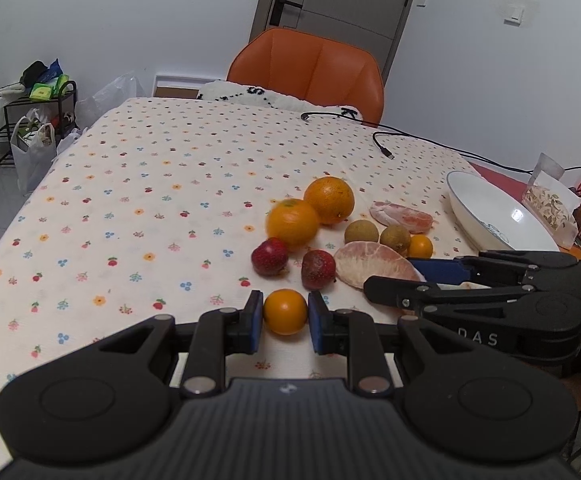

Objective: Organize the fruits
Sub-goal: 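Carry the mandarin in the left tool while the right tool carries the pomelo segment over the white plate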

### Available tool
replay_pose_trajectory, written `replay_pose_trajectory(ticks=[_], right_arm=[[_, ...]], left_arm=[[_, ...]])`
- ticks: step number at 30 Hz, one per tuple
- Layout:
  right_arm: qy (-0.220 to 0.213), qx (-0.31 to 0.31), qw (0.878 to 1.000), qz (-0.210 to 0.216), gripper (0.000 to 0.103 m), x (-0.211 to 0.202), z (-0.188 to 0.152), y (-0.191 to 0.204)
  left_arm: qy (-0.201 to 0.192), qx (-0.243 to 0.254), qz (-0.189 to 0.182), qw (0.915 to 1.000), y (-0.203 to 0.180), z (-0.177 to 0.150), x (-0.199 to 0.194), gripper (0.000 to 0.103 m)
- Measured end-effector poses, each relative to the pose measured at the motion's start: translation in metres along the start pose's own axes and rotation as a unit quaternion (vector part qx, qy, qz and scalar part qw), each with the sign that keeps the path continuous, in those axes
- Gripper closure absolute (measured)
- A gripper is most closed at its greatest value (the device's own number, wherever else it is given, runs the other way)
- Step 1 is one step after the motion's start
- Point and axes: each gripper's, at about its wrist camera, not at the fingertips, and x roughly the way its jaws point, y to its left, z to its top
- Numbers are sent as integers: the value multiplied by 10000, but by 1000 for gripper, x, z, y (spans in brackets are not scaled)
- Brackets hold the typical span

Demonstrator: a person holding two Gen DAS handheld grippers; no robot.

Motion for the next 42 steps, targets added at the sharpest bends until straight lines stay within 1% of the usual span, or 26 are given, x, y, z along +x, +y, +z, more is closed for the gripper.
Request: replay_pose_trajectory(ticks=[1,4,10,18,28,42], right_arm=[[-6,-62,10000,-39,60,0,0,1],[-30,-66,10000,15,63,-3,-2,1],[-85,115,9998,137,64,-14,-9,-4],[-234,425,9988,99,64,-36,-18,-21],[-518,706,9960,-153,64,-65,-22,-48],[-900,1073,9878,-684,64,-101,-27,-96]], left_arm=[[-9,7,-4,10000,-1,0,-1,81],[-31,33,-11,10000,-2,1,-2,81],[-61,105,-44,9999,-10,4,-3,81],[-127,242,-157,9995,-27,7,-3,81],[-195,447,-360,9982,-54,15,4,81],[-344,747,-653,9945,-102,36,18,81]])
